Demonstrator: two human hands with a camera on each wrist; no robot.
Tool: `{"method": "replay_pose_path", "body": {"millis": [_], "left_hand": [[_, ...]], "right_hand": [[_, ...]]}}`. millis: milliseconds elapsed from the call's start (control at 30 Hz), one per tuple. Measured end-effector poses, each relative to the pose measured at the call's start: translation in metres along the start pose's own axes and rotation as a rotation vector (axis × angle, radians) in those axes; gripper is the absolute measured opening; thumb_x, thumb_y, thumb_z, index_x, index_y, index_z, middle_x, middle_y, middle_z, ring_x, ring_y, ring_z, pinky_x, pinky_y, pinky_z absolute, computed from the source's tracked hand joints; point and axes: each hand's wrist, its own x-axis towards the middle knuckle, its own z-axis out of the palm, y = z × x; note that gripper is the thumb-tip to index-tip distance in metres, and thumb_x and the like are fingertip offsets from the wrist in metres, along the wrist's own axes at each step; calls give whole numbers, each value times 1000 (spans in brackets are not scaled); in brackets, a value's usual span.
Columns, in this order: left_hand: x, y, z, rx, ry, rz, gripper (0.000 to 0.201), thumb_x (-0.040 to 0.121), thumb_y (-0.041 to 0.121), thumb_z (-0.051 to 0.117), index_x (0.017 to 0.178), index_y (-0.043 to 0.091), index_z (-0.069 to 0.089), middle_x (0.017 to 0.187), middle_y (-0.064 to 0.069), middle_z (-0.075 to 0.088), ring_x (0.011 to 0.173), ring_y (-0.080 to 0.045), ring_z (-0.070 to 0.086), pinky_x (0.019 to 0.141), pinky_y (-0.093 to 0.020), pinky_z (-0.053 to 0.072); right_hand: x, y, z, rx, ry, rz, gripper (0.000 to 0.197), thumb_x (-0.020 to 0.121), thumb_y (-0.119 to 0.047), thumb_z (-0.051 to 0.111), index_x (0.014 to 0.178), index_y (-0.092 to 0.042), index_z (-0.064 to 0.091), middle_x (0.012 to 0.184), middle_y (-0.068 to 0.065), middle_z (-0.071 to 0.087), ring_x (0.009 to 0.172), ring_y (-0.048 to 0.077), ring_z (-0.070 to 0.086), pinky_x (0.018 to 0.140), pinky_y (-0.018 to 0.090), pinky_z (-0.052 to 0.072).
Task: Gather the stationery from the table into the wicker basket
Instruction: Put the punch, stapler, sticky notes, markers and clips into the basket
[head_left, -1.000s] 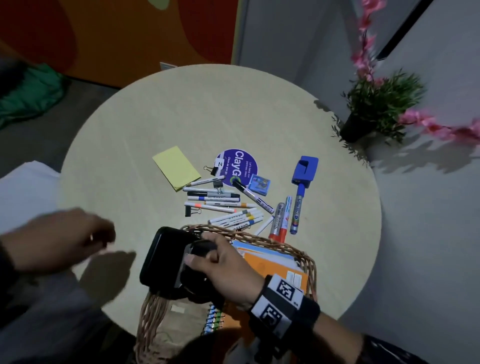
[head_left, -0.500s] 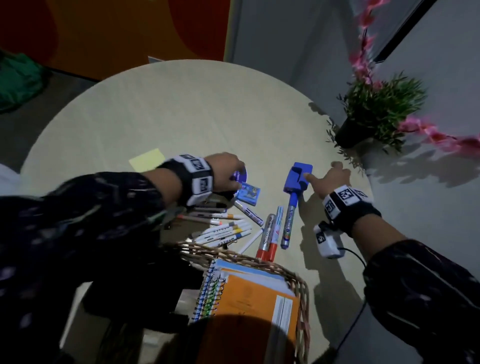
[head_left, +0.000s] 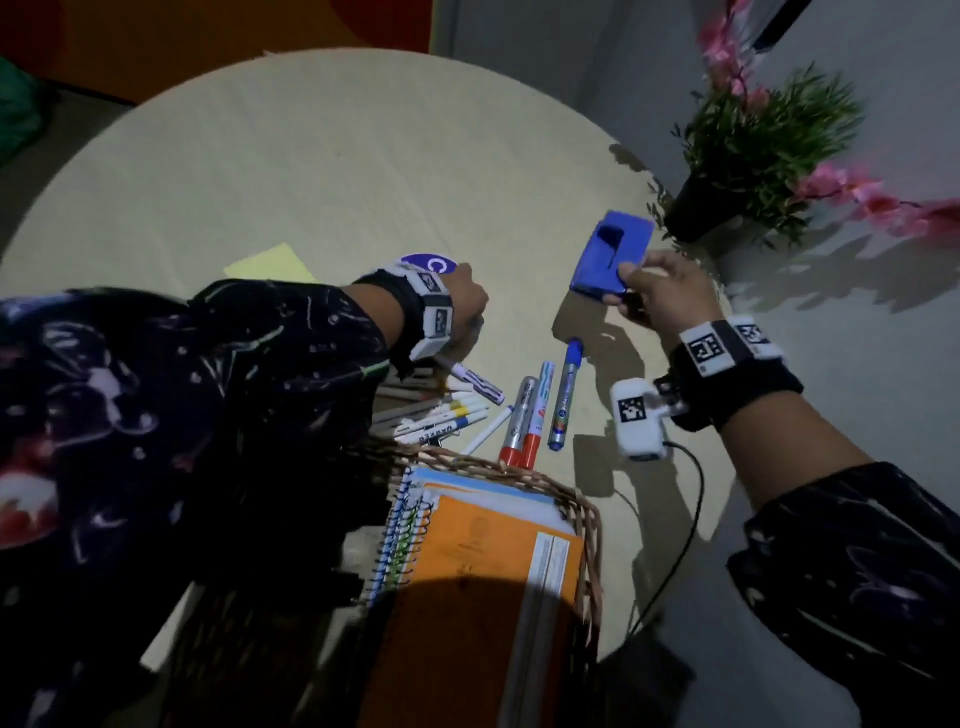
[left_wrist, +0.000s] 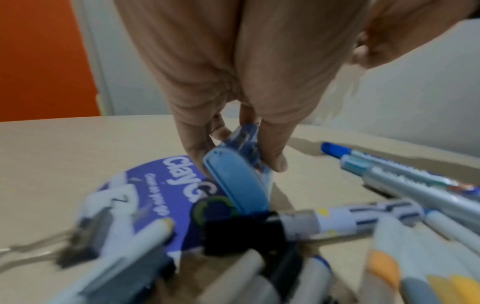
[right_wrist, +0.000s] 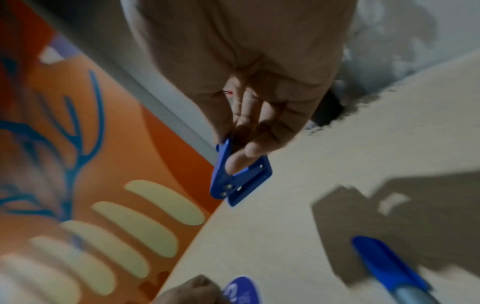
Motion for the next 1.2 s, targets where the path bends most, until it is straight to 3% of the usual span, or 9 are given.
{"method": "replay_pose_path", "body": {"millis": [167, 300, 367, 467, 567, 733, 900, 1066, 1200], "left_hand": [[-73, -42, -49, -369, 295, -176, 34, 82, 21, 81, 112, 6, 74, 116, -23, 75, 104, -34, 71, 90, -38, 56], [-153, -66, -77, -713, 498, -198, 24, 84, 17, 81, 77, 28, 61, 89, -9, 73, 57, 7, 64, 51, -6, 51], [-202, -64, -78, -812, 543, -171, 35, 85, 14, 80, 72, 33, 54, 76, 4, 64, 49, 9, 60, 44, -3, 51], [-274, -50, -62, -880, 549, -88, 29, 84, 20, 82, 83, 37, 58, 79, 2, 66, 58, -1, 61, 53, -8, 55], [-339, -28, -26, -740, 523, -93, 29, 78, 52, 79, 97, 35, 63, 87, 1, 74, 79, -11, 69, 64, -1, 52], [-391, 7, 54, -786, 363, -117, 42, 69, 70, 61, 99, 42, 62, 104, 15, 72, 88, -1, 69, 60, -21, 60], [-396, 34, 113, -778, 226, -113, 22, 80, 53, 51, 100, 62, 48, 96, 24, 69, 97, 13, 62, 80, -5, 47], [-379, 47, 136, -802, 225, -165, 35, 79, 41, 61, 94, 67, 43, 91, 28, 63, 88, 13, 59, 75, -1, 41], [-377, 43, 147, -597, 167, -135, 43, 71, 30, 77, 91, 54, 48, 90, 24, 65, 84, 2, 64, 61, -8, 38]], "right_hand": [[-107, -49, 2, -110, -493, -225, 30, 90, 6, 52, 89, -24, 45, 62, 2, 71, 58, 10, 69, 56, 20, 53], [-219, -42, 34, -278, -850, -338, 23, 90, 4, 51, 92, -18, 47, 70, 16, 62, 61, 12, 62, 64, 25, 51], [-257, -17, 57, -446, -925, -416, 19, 89, -2, 53, 98, -19, 50, 72, 5, 65, 65, 15, 61, 68, 33, 50], [-285, 18, 82, -693, -947, -514, 26, 87, -15, 54, 109, -29, 49, 79, 1, 69, 73, 26, 60, 70, 37, 50], [-291, 43, 96, -817, -943, -460, 27, 89, -15, 51, 111, -30, 47, 81, 7, 66, 69, 29, 53, 67, 37, 49], [-289, 58, 111, -921, -976, -419, 23, 83, -11, 48, 98, -29, 47, 86, 10, 69, 73, 32, 59, 68, 39, 52], [-290, 65, 117, -930, -1015, -392, 21, 80, -7, 47, 92, -23, 51, 86, 8, 72, 76, 32, 62, 68, 40, 53], [-277, 43, 107, -835, -914, -402, 21, 85, -12, 55, 102, -23, 58, 89, -3, 75, 85, 17, 67, 77, 36, 54], [-245, 12, 92, -793, -800, -408, 16, 86, -15, 61, 97, -27, 60, 81, -10, 76, 60, -4, 63, 68, 27, 54]]}}
